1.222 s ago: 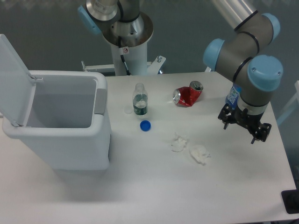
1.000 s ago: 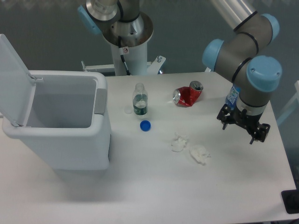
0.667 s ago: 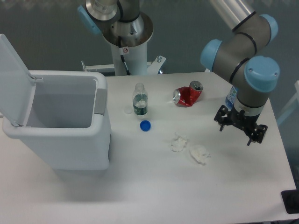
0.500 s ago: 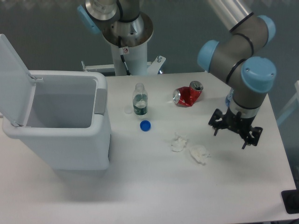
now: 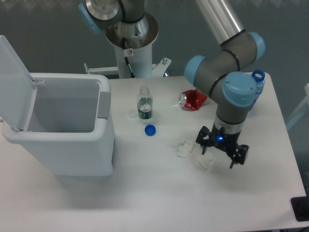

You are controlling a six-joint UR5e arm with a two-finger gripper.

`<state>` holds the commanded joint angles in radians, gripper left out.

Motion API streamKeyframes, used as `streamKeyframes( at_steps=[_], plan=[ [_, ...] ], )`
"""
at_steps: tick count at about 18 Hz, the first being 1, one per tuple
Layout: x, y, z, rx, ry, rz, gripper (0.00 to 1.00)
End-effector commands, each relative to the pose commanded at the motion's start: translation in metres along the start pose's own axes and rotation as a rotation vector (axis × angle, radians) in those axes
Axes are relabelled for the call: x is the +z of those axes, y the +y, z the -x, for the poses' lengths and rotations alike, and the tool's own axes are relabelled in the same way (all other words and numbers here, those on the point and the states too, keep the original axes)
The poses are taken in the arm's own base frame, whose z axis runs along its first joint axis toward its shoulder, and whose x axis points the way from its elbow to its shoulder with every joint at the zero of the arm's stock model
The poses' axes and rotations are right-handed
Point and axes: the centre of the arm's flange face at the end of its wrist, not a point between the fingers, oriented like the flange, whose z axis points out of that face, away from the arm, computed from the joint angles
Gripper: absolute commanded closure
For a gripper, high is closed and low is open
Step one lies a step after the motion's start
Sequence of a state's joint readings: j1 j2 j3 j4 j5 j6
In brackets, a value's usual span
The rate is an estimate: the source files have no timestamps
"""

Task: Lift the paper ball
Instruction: 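Move the open gripper over the crumpled white paper ball beside the other one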

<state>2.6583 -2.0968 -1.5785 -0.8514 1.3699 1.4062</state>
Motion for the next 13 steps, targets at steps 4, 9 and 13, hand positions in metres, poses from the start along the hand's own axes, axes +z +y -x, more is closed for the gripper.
streamKeyframes(
  at_steps=[4,9,13],
  plan=[
    [0.025,0.005,0.020,0.132,0.017,-0.043,0.00],
    [0.031,-0.018,0.035,0.220,-0.006,-0.037,0.00],
    [0.027,-0.007,0.018,0.255,0.014,0.040,0.00]
  ],
)
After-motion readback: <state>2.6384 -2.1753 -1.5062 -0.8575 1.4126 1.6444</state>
